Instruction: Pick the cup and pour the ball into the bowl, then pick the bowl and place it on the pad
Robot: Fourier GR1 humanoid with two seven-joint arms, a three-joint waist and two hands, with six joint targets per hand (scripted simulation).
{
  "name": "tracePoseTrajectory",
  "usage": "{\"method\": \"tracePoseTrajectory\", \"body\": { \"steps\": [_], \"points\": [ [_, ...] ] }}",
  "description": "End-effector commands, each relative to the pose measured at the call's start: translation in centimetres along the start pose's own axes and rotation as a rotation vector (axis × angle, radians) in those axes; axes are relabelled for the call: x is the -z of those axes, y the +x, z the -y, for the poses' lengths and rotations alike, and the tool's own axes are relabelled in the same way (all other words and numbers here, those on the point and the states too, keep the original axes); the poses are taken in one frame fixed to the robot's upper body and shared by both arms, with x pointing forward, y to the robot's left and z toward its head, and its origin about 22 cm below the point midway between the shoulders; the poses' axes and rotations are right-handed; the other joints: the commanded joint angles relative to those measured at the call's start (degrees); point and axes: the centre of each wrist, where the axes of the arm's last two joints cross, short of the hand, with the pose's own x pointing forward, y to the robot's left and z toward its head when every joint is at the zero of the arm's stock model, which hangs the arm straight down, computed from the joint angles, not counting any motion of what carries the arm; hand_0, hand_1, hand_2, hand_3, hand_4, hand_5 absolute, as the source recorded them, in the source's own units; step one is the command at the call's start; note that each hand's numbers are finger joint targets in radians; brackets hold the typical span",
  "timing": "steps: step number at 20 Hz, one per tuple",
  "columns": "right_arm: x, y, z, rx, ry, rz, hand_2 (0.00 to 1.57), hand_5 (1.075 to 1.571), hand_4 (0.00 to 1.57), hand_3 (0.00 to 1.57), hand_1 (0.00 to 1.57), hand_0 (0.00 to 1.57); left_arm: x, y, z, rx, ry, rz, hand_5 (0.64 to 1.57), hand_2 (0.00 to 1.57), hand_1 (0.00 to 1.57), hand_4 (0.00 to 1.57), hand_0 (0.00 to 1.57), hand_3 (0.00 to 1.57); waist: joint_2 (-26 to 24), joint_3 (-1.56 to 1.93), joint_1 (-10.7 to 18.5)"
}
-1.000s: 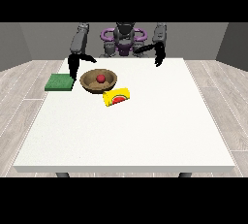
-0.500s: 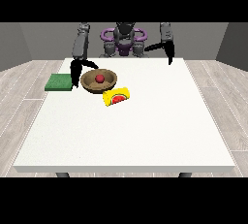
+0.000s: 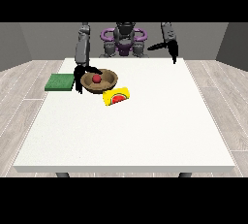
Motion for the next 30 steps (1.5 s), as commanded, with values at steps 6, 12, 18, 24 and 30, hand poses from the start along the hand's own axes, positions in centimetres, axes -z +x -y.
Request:
{"method": "tracePoseTrajectory", "body": {
  "steps": [6, 12, 18, 24, 30],
  "points": [
    [-3.7, -3.0, 4.8, -0.303, -0.245, -0.196, 1.57, 1.505, 0.85, 1.09, 1.57, 1.57, 1.6, 3.4, 0.2, -0.014, -0.03, 0.138, 1.564, 0.0, 0.0, 0.47, 0.0, 0.0, 6.41, -0.1, 5.07],
    [-2.7, -0.8, 6.6, -0.581, -0.338, -0.235, 1.57, 1.565, 0.92, 1.4, 1.57, 1.57, 1.0, 2.0, 0.4, -0.041, -0.1, 0.056, 1.507, 0.0, 0.0, 0.76, 0.0, 0.0, 1.18, -0.33, 7.2],
    [1.3, 1.9, 1.8, -0.613, -0.296, -0.398, 1.57, 1.563, 0.84, 0.94, 1.57, 1.57, -1.0, -2.7, -2.0, -0.071, 0.015, -0.139, 1.423, 0.0, 0.0, 0.97, 0.0, 0.0, -10.54, -0.22, 0.08],
    [4.3, 6.0, -0.9, -0.657, -0.191, -0.464, 1.57, 1.567, 0.81, 0.89, 1.57, 1.57, -5.0, -6.8, -4.7, -0.036, 0.11, -0.285, 1.404, 0.0, 0.0, 1.0, 0.0, 0.0, -17.41, -0.11, -7.13],
    [4.8, 8.0, -1.7, -0.573, -0.223, -0.446, 1.57, 1.57, 0.79, 0.77, 1.57, 1.57, -4.8, -6.4, -4.7, -0.048, 0.106, -0.242, 1.418, 0.0, 0.0, 1.0, 0.0, 0.0, -14.65, -0.05, -6.7]
  ]
}}
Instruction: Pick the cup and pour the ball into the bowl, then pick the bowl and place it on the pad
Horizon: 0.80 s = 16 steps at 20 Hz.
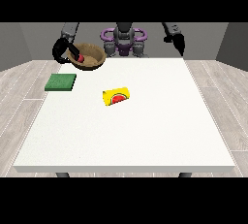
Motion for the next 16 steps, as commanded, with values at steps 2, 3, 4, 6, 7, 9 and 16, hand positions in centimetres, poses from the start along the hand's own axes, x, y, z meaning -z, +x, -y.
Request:
{"method": "tracePoseTrajectory", "body": {
  "steps": [2, 3, 4, 6, 7, 9, 16],
  "points": [
    [-0.6, -0.2, 0.8, -0.012, 0.035, -0.041, 1.57, 1.57, 0.79, 0.77, 1.57, 1.57, -2.5, -2.4, -3.5, 0.006, 0.032, -0.072, 1.431, 0.0, 0.0, 1.02, 0.0, 0.0, -2.3, 0.05, -2.46],
    [-0.1, -1.6, 2.6, 0.024, 0.001, -0.011, 1.57, 1.57, 0.79, 0.77, 1.57, 1.57, -0.6, -0.3, 0.8, 0.003, 0.017, 0.007, 1.43, 0.0, 0.0, 1.03, 0.0, 0.0, 1.06, 0.08, -1.34],
    [0.2, -1.1, 4.6, 0.027, -0.011, 0.003, 1.57, 1.57, 0.79, 0.75, 1.57, 1.57, -2.4, -2.2, -0.1, -0.021, 0.035, -0.002, 1.435, 0.0, 0.0, 1.05, 0.0, 0.0, 1.86, 0.07, -1.52],
    [0.1, -1.1, 5.3, 0.005, 0.013, 0.071, 1.57, 1.57, 0.79, 0.68, 1.57, 1.57, 0.8, 0.4, -2.9, -0.007, 0.071, 0.032, 1.463, 0.0, 0.0, 1.15, 0.0, 0.0, 4.18, 0.08, -2.93],
    [0.8, -1.2, 9.2, 0.007, -0.049, 0.079, 1.57, 1.57, 0.83, 0.47, 1.57, 1.57, 0.3, 0.8, -2.5, -0.01, 0.019, 0.084, 1.481, 0.0, 0.0, 1.22, 0.0, 0.0, 6.19, 0.1, 0.2],
    [0.9, -2.2, 10.5, -0.001, -0.09, 0.041, 1.57, 1.571, 0.89, 0.0, 1.57, 1.57, 1.5, 3.4, -6.3, -0.02, 0.03, 0.069, 1.51, 0.0, 0.0, 1.29, 0.0, 0.0, 4.23, 0.11, 1.82],
    [0.6, -2.9, 12.4, 0.063, -0.153, 0.161, 1.57, 1.57, 0.82, 0.0, 1.57, 1.57, -0.3, 6.3, -19.8, -0.037, 0.175, 0.258, 1.571, 0.0, 0.0, 1.28, 0.0, 0.0, 12.59, 0.02, 2.64]
  ]
}}
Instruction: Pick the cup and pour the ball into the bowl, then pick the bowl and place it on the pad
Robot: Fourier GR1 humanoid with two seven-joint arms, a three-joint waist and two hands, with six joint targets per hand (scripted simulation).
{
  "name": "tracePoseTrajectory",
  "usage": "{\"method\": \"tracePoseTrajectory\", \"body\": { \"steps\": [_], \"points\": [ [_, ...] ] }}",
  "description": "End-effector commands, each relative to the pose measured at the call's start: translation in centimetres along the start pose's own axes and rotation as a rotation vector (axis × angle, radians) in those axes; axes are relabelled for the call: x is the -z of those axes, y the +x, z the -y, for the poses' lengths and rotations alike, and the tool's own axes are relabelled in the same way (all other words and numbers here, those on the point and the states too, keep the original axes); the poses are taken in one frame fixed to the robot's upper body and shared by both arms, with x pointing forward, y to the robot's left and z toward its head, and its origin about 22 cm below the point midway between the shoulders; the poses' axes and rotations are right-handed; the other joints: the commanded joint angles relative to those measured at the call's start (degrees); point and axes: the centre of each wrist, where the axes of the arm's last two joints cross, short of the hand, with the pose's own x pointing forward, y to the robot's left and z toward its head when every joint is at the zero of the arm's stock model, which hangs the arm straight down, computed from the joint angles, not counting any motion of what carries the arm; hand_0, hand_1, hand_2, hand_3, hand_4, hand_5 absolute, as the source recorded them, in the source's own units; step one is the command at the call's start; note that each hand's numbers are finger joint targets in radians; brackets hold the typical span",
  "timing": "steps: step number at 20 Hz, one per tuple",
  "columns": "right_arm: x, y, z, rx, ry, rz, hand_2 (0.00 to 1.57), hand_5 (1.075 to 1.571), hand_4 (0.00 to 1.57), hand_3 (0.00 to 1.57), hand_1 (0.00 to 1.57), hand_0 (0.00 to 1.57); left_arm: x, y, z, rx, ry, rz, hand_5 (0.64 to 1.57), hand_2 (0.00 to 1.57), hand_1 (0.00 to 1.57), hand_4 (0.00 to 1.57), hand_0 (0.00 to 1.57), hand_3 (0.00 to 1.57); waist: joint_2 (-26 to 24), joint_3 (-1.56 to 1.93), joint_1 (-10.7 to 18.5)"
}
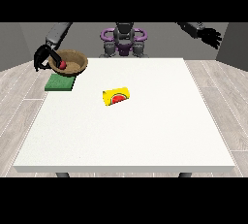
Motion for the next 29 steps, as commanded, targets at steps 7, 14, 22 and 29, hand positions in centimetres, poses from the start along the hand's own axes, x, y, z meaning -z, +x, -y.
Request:
{"method": "tracePoseTrajectory", "body": {
  "steps": [7, 14, 22, 29],
  "points": [
    [0.2, 0.4, 0.6, 0.061, -0.06, 0.081, 1.57, 1.566, 0.75, 0.0, 1.57, 1.57, -1.7, 2.1, -10.2, -0.007, 0.071, 0.076, 1.557, 0.0, 0.0, 1.19, 0.0, 0.0, 4.65, -0.05, -0.44],
    [1.5, 0.7, 5.1, 0.125, -0.171, 0.021, 0.88, 1.513, 0.0, 1.1, 0.85, 0.85, 0.1, 4.1, -8.9, -0.001, 0.071, 0.173, 1.551, 0.0, 0.0, 1.18, 0.0, 0.0, 9.5, 0.03, 1.63],
    [1.9, 1.5, 5.0, 0.077, -0.097, -0.041, 0.0, 1.369, 0.0, 0.12, 0.0, 0.0, 1.0, 3.7, -5.4, -0.012, -0.031, 0.077, 1.567, 0.0, 0.0, 1.08, 0.0, 0.0, 2.65, 0.07, 0.86],
    [2.0, 5.0, 0.4, 0.104, 0.101, -0.024, 0.0, 1.434, 0.48, 0.0, 0.0, 0.0, -1.6, -1.5, 0.1, -0.044, -0.076, -0.195, 1.559, 0.0, 0.0, 0.9, 0.0, 0.0, -14.38, -0.08, -1.29]
  ]
}}
